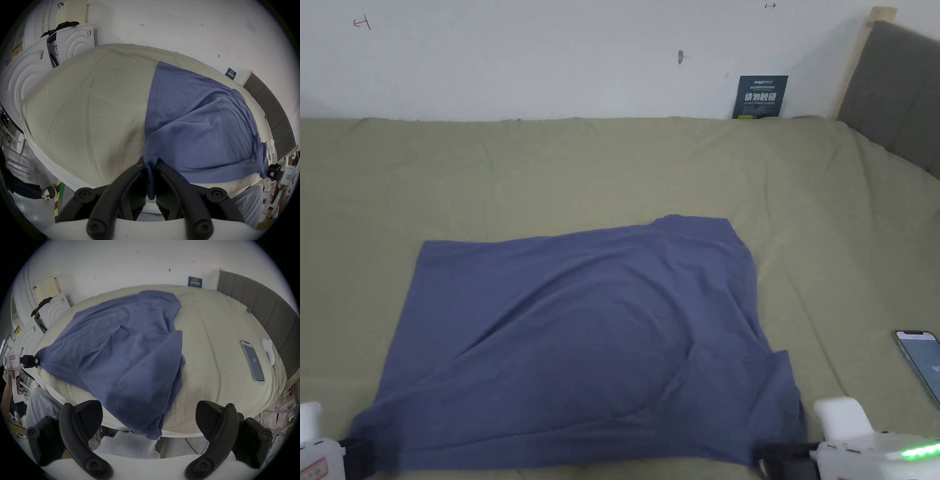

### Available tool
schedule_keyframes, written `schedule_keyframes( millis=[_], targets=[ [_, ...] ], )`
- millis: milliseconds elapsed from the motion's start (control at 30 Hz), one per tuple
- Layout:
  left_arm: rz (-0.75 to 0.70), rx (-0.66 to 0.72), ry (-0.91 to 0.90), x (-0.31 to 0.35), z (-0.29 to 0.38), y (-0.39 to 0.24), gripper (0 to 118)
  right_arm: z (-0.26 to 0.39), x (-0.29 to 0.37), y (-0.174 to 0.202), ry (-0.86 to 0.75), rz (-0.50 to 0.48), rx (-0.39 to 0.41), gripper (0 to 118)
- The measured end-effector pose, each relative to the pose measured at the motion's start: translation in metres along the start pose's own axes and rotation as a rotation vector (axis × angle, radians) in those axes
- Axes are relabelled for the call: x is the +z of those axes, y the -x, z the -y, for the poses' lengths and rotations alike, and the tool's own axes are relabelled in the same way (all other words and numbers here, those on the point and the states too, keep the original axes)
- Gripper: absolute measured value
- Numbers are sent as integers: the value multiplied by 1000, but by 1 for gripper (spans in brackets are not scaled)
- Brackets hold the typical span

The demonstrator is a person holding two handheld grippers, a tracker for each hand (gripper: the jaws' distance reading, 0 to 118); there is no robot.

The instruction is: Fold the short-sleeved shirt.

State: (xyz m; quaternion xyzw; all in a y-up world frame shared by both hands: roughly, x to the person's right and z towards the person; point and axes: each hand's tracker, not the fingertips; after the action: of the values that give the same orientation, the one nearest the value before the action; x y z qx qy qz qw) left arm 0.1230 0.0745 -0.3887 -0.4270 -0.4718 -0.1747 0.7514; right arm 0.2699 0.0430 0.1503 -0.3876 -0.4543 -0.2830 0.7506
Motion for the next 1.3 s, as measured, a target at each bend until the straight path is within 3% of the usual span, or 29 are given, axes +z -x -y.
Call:
schedule_keyframes(
  millis=[67, 100, 167, 200, 300, 467, 767, 1133, 1300],
  targets=[
    [2, -4, 4, 1, 0, -1, 6, 5, -2, 1, 6, 2, 16, 83],
    [1, -6, 7, 0, -1, 1, 6, 8, 0, 3, -26, 38, 45, 59],
    [9, -9, 19, -1, -1, 0, 6, 9, 9, 2, -53, -23, 20, 17],
    [10, -19, 24, 0, -2, 0, 6, 7, 14, 2, -70, -40, -13, 7],
    [7, -41, 29, -5, -9, 6, 6, 3, 22, 4, -82, -25, 36, 7],
    [19, -38, 24, -4, -13, 11, 6, -10, 36, -1, -115, -44, -1, 7],
    [54, -38, -3, 3, -34, 9, 6, -48, 58, 0, -189, -58, 0, 7],
    [82, -75, -61, -11, -113, -15, 6, -126, 50, -2, -264, -41, 8, 7],
    [87, -39, -61, -40, -147, -21, 6, -163, 26, -11, -268, -34, -24, 7]
  ],
)
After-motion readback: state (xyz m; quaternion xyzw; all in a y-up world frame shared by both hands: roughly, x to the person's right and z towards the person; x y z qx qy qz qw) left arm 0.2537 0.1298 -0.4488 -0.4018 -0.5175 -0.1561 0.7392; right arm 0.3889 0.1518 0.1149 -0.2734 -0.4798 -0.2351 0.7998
